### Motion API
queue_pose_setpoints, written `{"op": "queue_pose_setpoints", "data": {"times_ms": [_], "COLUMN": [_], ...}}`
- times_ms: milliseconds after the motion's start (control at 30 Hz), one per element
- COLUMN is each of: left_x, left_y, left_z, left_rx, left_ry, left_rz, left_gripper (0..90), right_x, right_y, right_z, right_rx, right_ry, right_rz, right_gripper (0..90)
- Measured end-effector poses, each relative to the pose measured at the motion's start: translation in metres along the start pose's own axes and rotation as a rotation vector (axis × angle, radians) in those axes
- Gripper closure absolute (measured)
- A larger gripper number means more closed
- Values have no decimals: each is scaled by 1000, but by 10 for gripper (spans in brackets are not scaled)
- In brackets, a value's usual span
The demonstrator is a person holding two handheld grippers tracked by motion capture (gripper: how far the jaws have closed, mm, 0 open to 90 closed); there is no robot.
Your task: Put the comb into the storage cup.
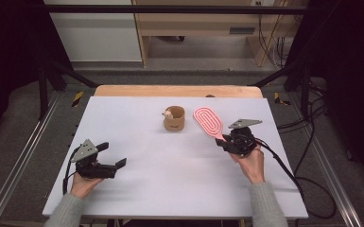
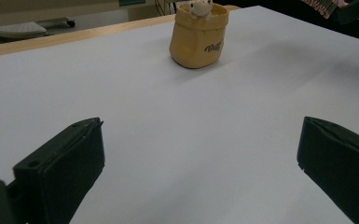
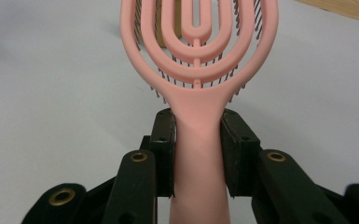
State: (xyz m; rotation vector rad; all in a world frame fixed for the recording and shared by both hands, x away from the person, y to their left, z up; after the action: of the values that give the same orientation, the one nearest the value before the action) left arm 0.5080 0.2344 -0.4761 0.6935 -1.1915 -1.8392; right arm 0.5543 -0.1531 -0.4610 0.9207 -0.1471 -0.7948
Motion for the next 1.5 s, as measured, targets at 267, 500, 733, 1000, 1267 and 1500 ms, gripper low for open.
{"op": "queue_pose_setpoints", "data": {"times_ms": [267, 500, 733, 1000, 1267, 1500], "left_x": [8, 13, 17, 24, 36, 51], "left_y": [4, 8, 13, 25, 39, 51], "left_z": [-3, -5, -7, -9, -16, -24], "left_rx": [-5, -13, -18, -6, 10, 24], "left_ry": [-2, -4, -6, -19, -45, -74], "left_rz": [9, 31, 47, 56, 68, 73], "left_gripper": [4, 3, 3, 3, 4, 3], "right_x": [-8, -13, -23, -34, -43, -47], "right_y": [1, 2, 6, 5, 2, 0], "right_z": [1, 5, 9, 6, 2, 1], "right_rx": [12, 27, 51, 55, 60, 61], "right_ry": [16, 28, 48, 71, 100, 111], "right_rz": [23, 36, 52, 71, 73, 71], "right_gripper": [697, 697, 696, 696, 697, 697]}}
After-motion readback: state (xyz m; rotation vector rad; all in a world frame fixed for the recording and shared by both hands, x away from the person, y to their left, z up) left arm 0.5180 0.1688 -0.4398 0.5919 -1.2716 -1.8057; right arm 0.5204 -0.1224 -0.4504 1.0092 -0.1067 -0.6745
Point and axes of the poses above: each handheld gripper's, and its own axes: z roughly backward along the jaws, y roughly out of its top, x roughly to its right, the point moved 8 cm from there along -z, roughly forward along the jaws, and after that the axes turned 12 degrees about y, right-handed, at the moved point
